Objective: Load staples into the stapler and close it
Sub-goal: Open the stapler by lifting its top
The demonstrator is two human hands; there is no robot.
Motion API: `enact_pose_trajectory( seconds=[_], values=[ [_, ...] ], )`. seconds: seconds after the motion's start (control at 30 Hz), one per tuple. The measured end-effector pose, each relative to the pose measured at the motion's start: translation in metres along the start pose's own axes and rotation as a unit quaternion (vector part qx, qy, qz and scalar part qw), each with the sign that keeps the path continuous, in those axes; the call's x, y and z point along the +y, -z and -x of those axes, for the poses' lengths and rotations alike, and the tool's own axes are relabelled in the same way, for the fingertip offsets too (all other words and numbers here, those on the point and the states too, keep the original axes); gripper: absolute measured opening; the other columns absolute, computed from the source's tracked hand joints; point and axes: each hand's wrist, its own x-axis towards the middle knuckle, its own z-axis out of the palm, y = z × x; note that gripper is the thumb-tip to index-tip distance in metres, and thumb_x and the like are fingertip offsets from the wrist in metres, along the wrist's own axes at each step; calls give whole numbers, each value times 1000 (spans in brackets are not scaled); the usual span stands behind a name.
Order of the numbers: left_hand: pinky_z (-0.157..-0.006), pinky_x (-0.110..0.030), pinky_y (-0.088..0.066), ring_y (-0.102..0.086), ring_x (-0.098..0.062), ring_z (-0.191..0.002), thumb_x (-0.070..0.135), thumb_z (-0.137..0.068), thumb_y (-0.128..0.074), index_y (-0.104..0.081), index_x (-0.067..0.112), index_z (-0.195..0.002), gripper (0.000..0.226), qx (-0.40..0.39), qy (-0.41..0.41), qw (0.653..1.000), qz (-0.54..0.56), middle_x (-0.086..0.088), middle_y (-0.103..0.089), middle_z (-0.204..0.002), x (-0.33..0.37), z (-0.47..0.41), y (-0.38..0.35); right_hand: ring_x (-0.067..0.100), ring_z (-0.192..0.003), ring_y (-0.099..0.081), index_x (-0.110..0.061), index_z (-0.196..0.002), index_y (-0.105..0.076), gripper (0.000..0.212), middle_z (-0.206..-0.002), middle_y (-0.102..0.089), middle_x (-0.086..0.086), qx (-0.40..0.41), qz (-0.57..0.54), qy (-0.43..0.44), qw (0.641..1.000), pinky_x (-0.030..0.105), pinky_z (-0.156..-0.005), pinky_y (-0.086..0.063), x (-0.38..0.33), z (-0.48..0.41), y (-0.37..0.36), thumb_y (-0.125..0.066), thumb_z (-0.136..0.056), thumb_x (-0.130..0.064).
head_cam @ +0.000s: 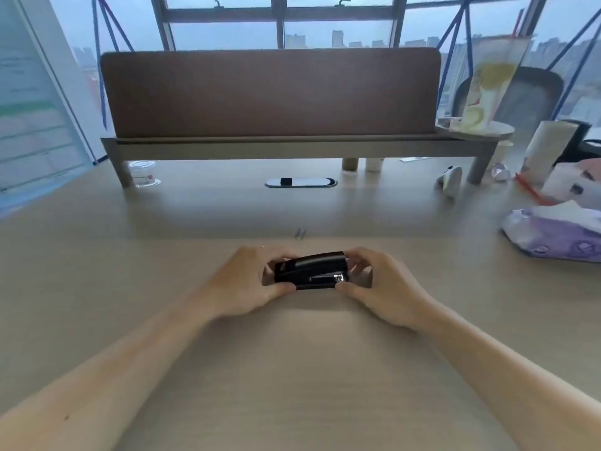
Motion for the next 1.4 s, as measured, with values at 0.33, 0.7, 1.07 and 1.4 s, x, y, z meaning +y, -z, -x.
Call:
enact_pose_trajectory(
  seconds=[0.33,0.7,1.07,1.4],
  values=[
    [-83,-1,-38,-63,0,-101,42,-82,-81,-66,27,-132,54,60,-24,998,17,12,-74,-119,20,-19,-13,2,-82,-66,-32,-107,-75,35,-98,-77,-15,26,-79,-21,996,11,-73,-47,-1,-11,-5,-90,-75,-31],
    [-82,-34,-57,-69,-8,-89,51,-85,-71,-72,35,-100,23,124,4,990,72,16,-76,-93,46,-33,-39,0,-69,-63,-22,-102,-76,27,-89,-77,-15,28,-123,-18,992,14,-68,-48,10,-10,-6,-90,-79,-17],
    [-90,-36,-52,-69,-18,-86,26,-88,-70,-71,24,-101,13,232,50,848,474,3,-74,-89,29,-18,-15,-9,-54,-56,-14,-102,-75,21,-67,-61,-44,14,-93,-13,996,4,-60,-39,7,-10,-7,-85,-84,-10],
    [-94,-45,-59,-71,-34,-102,-1,-106,-39,-66,17,-122,37,187,66,799,567,-14,-69,-100,-12,20,30,-1,-48,-48,-33,-95,-74,18,-71,-60,-9,13,-88,-26,996,20,-63,-40,10,-10,-9,-85,-84,-25]
  ],
)
